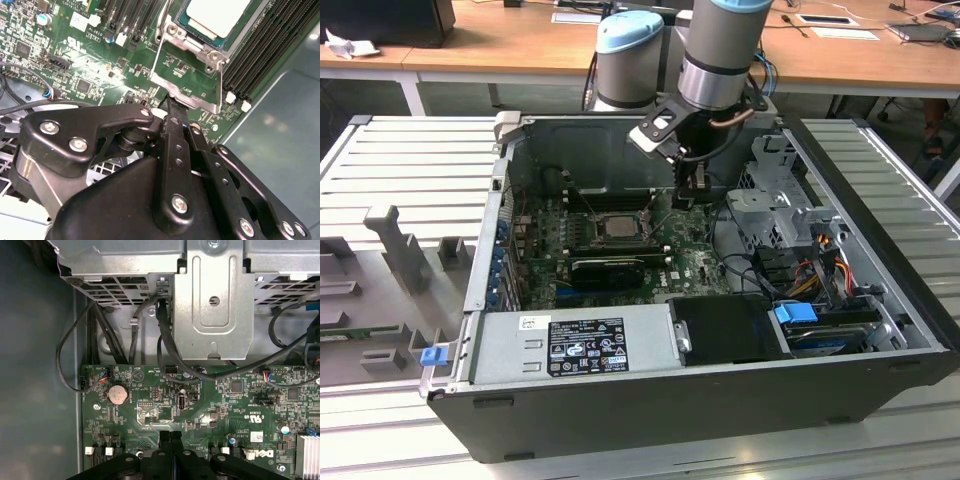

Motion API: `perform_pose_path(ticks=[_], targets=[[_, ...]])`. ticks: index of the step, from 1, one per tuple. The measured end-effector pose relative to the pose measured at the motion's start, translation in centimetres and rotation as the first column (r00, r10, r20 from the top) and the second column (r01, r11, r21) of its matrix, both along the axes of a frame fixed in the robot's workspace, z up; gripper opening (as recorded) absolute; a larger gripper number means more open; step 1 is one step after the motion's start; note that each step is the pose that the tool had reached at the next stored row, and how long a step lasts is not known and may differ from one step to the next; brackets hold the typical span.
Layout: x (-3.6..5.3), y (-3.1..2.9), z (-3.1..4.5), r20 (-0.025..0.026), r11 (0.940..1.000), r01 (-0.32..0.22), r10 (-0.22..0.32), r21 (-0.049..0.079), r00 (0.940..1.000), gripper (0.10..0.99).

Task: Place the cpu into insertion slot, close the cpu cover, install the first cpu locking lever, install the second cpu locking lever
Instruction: 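Close the cpu cover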

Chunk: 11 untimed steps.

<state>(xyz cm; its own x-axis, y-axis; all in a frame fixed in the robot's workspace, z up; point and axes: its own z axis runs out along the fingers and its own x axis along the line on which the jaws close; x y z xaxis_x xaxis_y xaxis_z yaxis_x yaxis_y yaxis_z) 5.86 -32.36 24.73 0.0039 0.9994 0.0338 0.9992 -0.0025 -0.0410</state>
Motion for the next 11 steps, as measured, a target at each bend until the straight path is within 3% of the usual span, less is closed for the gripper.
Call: perform_pose_path(ticks=[11], targets=[[-1.03, 0.0, 0.0, 0.0, 1.0, 0.0, 0.0, 0.0, 1.0, 0.106]])
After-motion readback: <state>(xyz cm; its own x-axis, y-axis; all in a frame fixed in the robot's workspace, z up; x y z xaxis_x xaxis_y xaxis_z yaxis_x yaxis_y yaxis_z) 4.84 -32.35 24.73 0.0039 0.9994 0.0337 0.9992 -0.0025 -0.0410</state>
